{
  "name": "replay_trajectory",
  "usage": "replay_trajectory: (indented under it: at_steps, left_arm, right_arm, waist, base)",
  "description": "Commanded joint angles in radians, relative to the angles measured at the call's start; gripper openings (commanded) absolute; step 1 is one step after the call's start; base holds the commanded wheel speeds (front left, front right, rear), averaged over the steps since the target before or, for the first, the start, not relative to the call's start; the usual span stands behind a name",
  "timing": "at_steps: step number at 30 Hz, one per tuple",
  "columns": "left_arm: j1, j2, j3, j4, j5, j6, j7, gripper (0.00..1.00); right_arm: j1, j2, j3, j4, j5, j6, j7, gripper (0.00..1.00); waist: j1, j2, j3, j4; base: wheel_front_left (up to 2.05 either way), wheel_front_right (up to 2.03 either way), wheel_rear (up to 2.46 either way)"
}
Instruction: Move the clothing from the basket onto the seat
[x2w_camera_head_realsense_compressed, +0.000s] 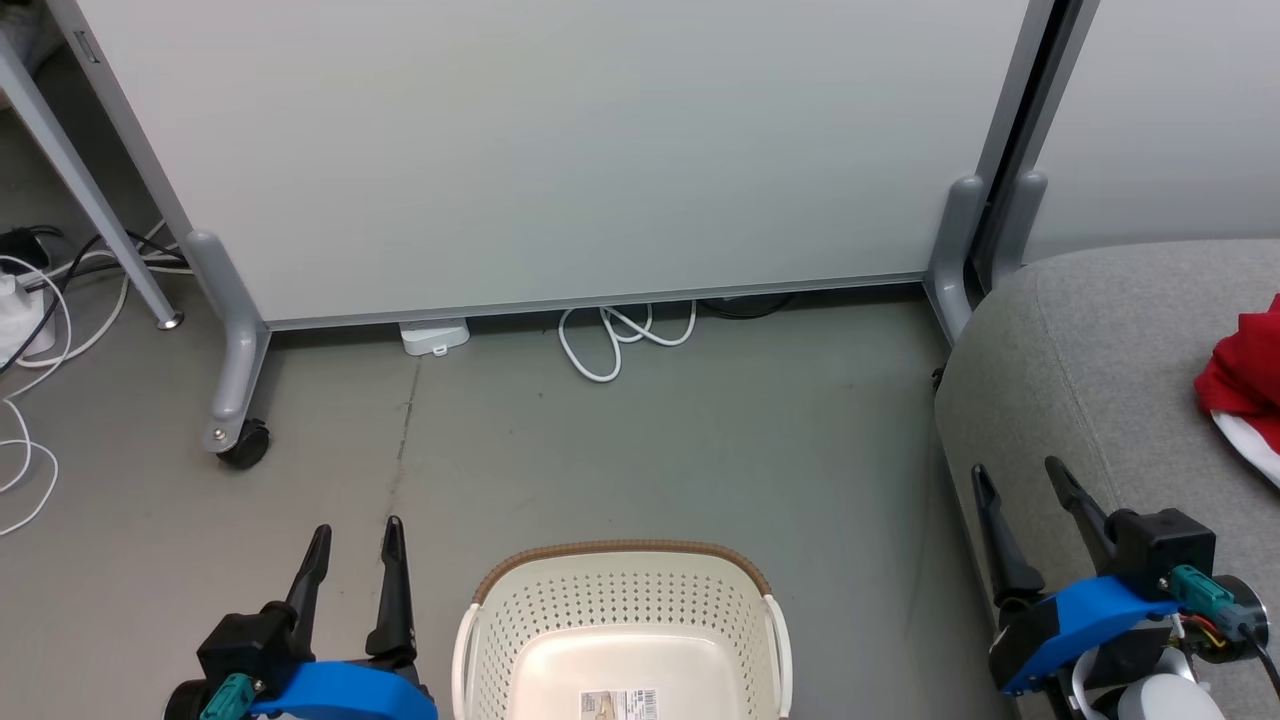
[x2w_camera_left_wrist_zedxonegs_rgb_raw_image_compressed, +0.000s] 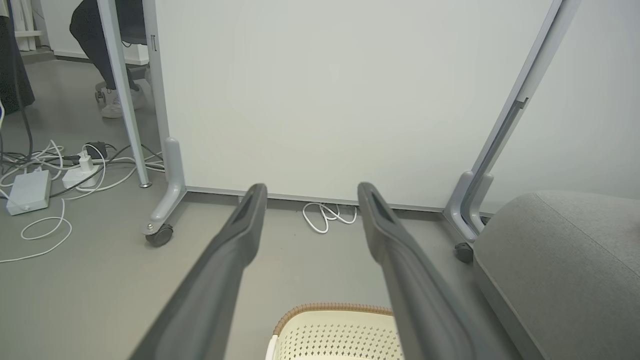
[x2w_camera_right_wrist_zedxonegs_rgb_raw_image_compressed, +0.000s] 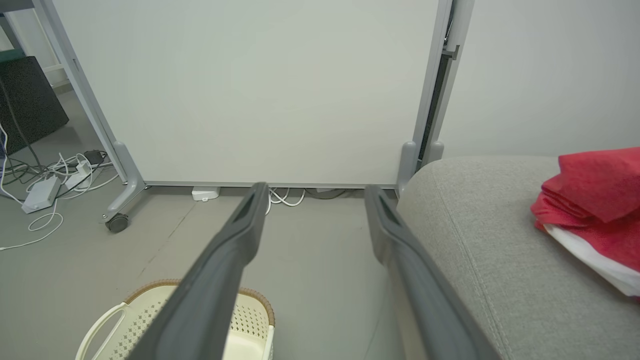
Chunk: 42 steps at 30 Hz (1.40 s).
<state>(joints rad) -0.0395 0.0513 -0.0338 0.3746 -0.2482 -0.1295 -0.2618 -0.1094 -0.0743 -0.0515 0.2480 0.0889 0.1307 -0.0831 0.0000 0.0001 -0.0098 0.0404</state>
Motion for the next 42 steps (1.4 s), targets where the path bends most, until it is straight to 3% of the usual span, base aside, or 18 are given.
replay_trajectory:
  at_steps: [1, 6, 7, 25, 42]
  left_arm:
    - [0.003, -0.001, 0.0, -0.005, -0.004, -0.001, -0.005, 1.0]
    - [0.006, -0.001, -0.011, -0.005, -0.011, 0.001, -0.005, 1.0]
    - [0.001, 0.0, -0.011, -0.003, -0.01, 0.0, 0.0, 0.0]
    - [0.103, -0.015, -0.01, 0.154, -0.023, 0.0, 0.009, 0.0]
    - [0.063, -0.012, 0.024, 0.087, -0.304, 0.006, 0.086, 0.0]
  right_arm:
    - [0.014, 0.001, 0.0, -0.005, -0.002, 0.0, 0.001, 1.0]
    - [0.016, 0.002, -0.001, -0.01, -0.001, 0.0, 0.004, 1.0]
    - [0.0, 0.001, -0.001, -0.005, 0.001, 0.0, 0.003, 0.0]
    - [0.076, 0.019, 0.001, 0.168, 0.016, 0.0, 0.015, 0.0]
    - [0.055, 0.02, -0.013, 0.133, 0.333, 0.0, 0.053, 0.0]
  waist:
    - [0.0, -0.0001, 0.001, -0.002]
    - [0.0, -0.0001, 0.003, -0.004]
    - [0.0, -0.0001, 0.003, -0.004]
    - [0.0, -0.0001, 0.003, -0.005]
    - [0.0, -0.0001, 0.004, -0.01]
  base:
    - [0.0, 0.0, 0.0]
    - [0.0, 0.0, 0.0]
    - [0.0, 0.0, 0.0]
    - [0.0, 0.0, 0.0]
    - [0.0, 0.0, 0.0]
